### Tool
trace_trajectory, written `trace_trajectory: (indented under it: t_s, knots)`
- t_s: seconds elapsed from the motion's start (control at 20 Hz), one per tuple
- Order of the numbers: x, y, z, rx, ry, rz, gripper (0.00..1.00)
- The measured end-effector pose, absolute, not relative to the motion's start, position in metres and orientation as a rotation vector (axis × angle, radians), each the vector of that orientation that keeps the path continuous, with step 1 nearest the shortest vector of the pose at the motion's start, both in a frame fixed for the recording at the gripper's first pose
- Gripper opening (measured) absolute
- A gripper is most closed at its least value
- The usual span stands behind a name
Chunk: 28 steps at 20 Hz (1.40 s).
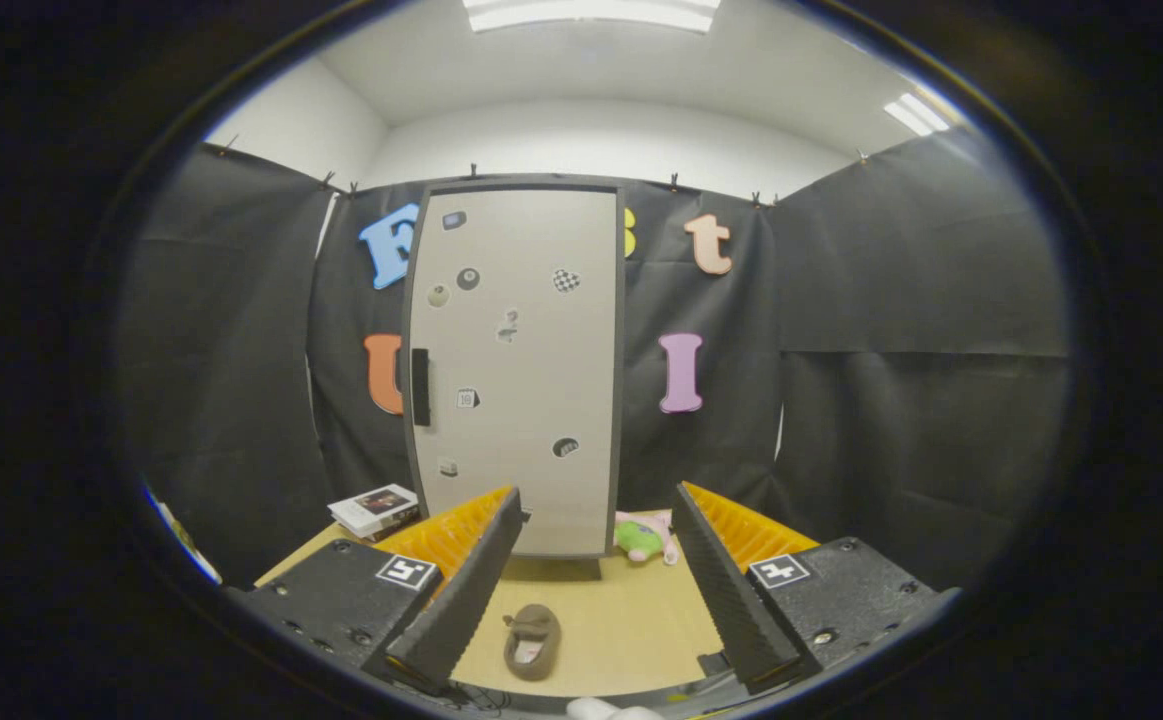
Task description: Open the shoe cabinet door, grab the shoes and put them into the shoe cabinet, then close the shoe cabinet door.
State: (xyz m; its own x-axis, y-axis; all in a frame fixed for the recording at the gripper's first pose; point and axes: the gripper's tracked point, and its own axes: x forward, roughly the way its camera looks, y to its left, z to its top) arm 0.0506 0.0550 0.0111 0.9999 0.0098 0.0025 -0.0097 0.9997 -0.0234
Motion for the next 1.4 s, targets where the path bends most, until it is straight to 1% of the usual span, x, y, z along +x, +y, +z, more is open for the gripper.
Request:
trace_trajectory:
  t_s: [0.2,0.55,0.8,1.0,1.1,1.3,1.35,1.4]
  knots:
    - [0.097,0.105,0.02,0.002,-0.002,0.064,0.99]
    - [0.204,0.209,0.04,0.042,0.018,0.223,0.98]
    - [0.278,0.278,0.044,0.011,0.013,0.285,0.96]
    - [0.337,0.311,0.036,0.011,0.045,0.291,0.96]
    - [0.362,0.315,0.031,0.022,0.069,0.271,0.89]
    - [0.389,0.33,0.026,0.031,0.098,0.285,0.83]
    - [0.393,0.333,0.026,0.03,0.099,0.289,0.78]
    - [0.395,0.334,0.026,0.036,0.098,0.287,0.75]
